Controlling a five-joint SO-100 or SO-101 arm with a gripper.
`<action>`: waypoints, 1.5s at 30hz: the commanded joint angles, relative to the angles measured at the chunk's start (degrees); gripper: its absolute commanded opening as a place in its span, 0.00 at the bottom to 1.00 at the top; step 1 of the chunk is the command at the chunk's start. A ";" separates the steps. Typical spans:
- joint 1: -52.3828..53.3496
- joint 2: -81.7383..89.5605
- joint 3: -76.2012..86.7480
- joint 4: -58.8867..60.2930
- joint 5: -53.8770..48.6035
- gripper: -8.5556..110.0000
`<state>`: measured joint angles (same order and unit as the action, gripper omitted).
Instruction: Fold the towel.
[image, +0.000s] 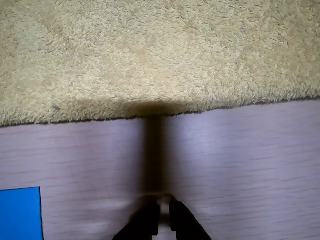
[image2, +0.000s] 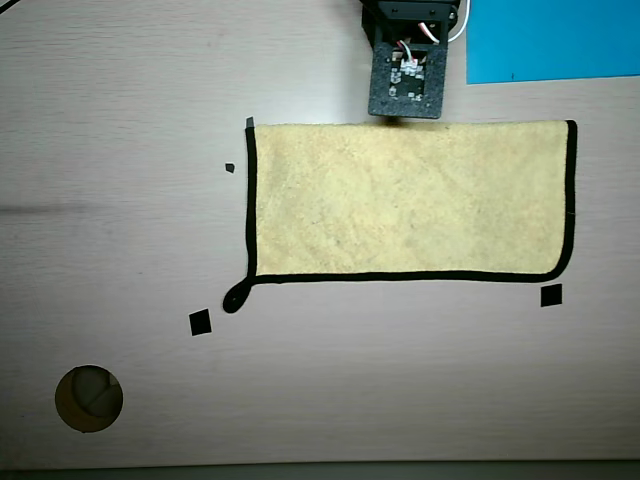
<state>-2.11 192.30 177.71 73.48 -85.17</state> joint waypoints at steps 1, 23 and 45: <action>-0.09 0.00 2.29 0.09 0.53 0.08; -0.35 0.00 2.29 0.09 0.53 0.08; 4.39 -4.92 -0.44 -7.47 12.92 0.07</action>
<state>-0.53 191.51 177.71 70.84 -76.73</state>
